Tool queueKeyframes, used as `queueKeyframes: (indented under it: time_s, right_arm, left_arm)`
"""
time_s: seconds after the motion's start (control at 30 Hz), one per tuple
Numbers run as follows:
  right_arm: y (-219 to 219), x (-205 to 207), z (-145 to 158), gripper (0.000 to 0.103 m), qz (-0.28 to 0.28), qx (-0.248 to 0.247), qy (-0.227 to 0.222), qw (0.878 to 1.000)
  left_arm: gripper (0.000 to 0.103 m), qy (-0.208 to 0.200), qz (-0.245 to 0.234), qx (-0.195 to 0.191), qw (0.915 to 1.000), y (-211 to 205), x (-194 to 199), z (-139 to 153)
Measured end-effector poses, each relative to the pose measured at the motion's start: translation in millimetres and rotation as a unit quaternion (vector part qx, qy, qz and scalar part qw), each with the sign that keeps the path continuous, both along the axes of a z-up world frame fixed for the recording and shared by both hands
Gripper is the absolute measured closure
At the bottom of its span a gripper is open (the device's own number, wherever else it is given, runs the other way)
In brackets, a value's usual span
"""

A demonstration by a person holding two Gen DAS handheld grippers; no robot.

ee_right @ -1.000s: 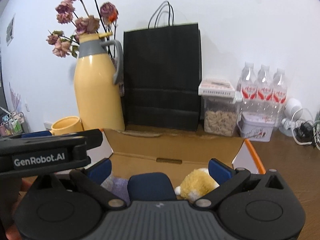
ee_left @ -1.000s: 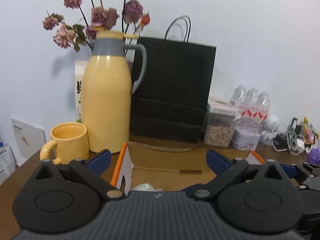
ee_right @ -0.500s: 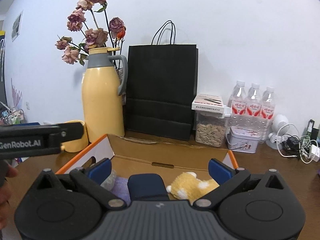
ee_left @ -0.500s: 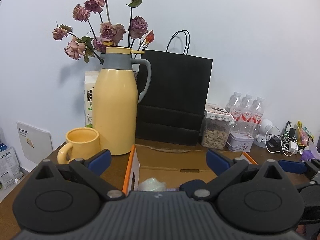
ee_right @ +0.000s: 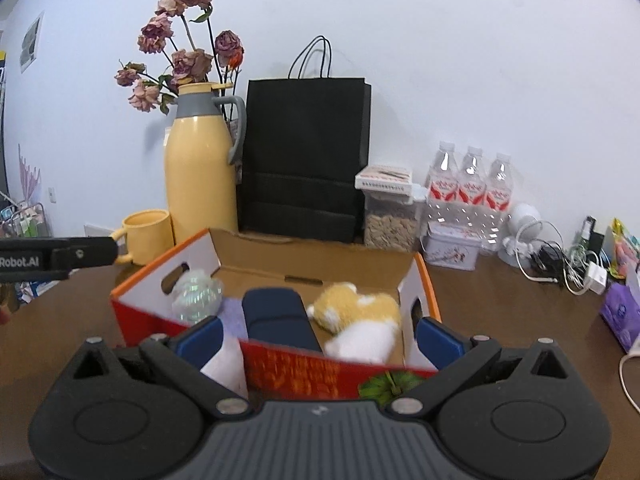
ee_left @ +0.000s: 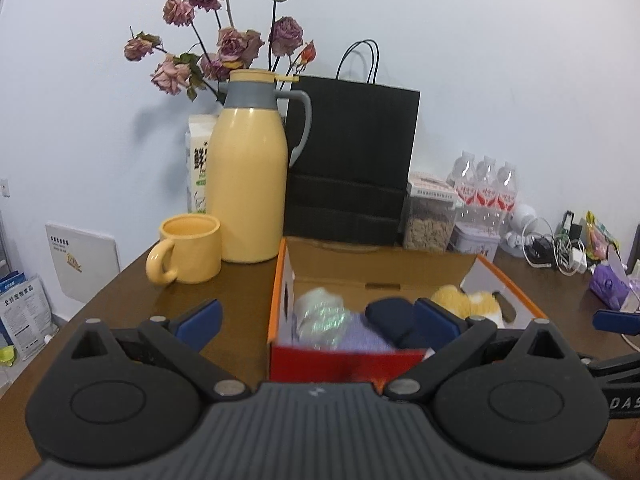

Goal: Organize objects
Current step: 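Move the right tool to the white cloth and grasp it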

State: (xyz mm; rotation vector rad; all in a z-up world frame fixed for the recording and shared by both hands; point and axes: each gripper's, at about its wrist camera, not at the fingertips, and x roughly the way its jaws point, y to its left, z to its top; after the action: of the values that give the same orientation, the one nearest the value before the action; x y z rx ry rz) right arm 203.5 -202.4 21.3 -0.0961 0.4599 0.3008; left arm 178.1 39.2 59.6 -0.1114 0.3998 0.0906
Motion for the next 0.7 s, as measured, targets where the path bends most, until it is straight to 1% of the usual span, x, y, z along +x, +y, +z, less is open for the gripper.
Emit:
queueKeyframes:
  time_s: [0.33, 0.53, 0.7]
  right_arm:
    - [-27, -45, -30, 0.0, 0.002, -0.012, 0.031, 0.999]
    - [-38, -66, -48, 0.0, 0.001, -0.008, 0.053, 0.999]
    - [-42, -72, -57, 0.0, 0.006, -0.004, 0.066, 0.998]
  left_arm:
    - [0.0, 0.031, -0.005, 0.004, 0.9995, 4, -45, -25]
    - [0.0, 0.054, -0.005, -0.006, 0.9985, 5, -63, -44]
    - [0.0, 0.065, -0.002, -0.012, 0.9978, 5, -69, -53]
